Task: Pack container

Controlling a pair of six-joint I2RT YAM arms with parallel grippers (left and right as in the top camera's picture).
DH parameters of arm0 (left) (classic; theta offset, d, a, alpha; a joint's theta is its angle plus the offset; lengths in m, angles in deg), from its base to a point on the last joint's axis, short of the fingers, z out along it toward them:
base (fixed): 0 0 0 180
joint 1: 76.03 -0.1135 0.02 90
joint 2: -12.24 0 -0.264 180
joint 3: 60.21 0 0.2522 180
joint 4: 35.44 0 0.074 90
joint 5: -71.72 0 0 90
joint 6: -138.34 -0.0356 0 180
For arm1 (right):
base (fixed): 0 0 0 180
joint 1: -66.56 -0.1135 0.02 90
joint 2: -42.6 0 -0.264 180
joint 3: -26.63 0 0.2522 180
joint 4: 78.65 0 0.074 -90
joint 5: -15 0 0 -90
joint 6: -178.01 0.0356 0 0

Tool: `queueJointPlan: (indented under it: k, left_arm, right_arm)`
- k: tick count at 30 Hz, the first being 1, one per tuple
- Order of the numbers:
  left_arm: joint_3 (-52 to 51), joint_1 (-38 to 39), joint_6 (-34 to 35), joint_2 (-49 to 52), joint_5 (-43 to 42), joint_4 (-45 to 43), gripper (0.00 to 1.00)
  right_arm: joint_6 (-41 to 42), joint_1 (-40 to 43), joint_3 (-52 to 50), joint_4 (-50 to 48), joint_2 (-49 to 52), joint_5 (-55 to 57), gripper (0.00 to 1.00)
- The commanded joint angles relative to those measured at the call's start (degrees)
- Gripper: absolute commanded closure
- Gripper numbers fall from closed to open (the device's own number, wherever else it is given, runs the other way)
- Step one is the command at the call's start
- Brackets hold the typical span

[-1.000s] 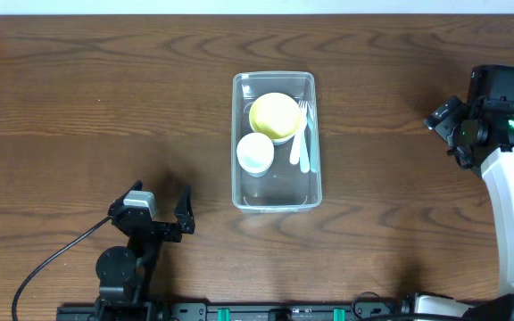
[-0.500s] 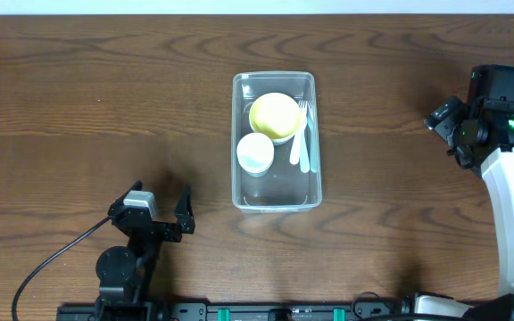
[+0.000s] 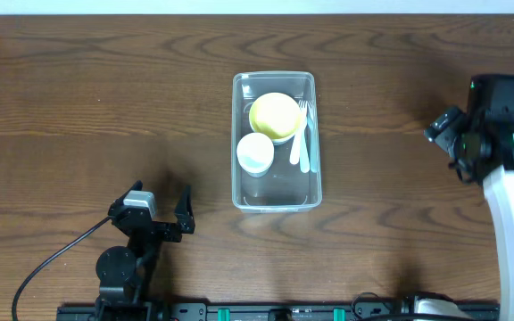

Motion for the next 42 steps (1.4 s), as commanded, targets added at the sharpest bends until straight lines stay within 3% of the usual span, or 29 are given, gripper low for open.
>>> queueJointPlan:
  k: [1, 4, 8, 16, 22, 32, 42]
  left_arm:
    - [-1.7, -0.1, -0.8, -0.3, 0.6, 0.3, 0.02]
    - [-1.7, -0.1, -0.8, -0.3, 0.6, 0.3, 0.02]
    - [-1.7, -0.1, -0.8, -0.3, 0.6, 0.3, 0.02]
    - [-1.7, -0.1, -0.8, -0.3, 0.6, 0.3, 0.02]
    - [-1.7, -0.1, -0.8, -0.3, 0.6, 0.3, 0.02]
    - [-1.7, -0.1, -0.8, -0.3, 0.6, 0.3, 0.02]
    - [-1.7, -0.1, -0.8, -0.3, 0.6, 0.3, 0.02]
  right_arm:
    - [-3.2, -2.8, -2.0, 0.9, -8.9, 2.3, 0.01]
    - [-3.2, -4.3, -5.5, 0.0, -16.6, 2.4, 0.01]
    - [-4.4, -4.9, -14.1, -8.9, -28.0, 2.2, 0.01]
    - [-22.9, -6.7, -37.0, -34.4, -51.2, -6.6, 0.01]
    - [-26.4, -7.1, -52.4, -45.5, -63.6, -11.8, 0.01]
    - [-31.3, -7.1, -65.7, -55.8, -73.2, -17.0, 0.01]
    - [-36.5, -7.1, -69.9, -56.0, -73.1, -16.6, 0.01]
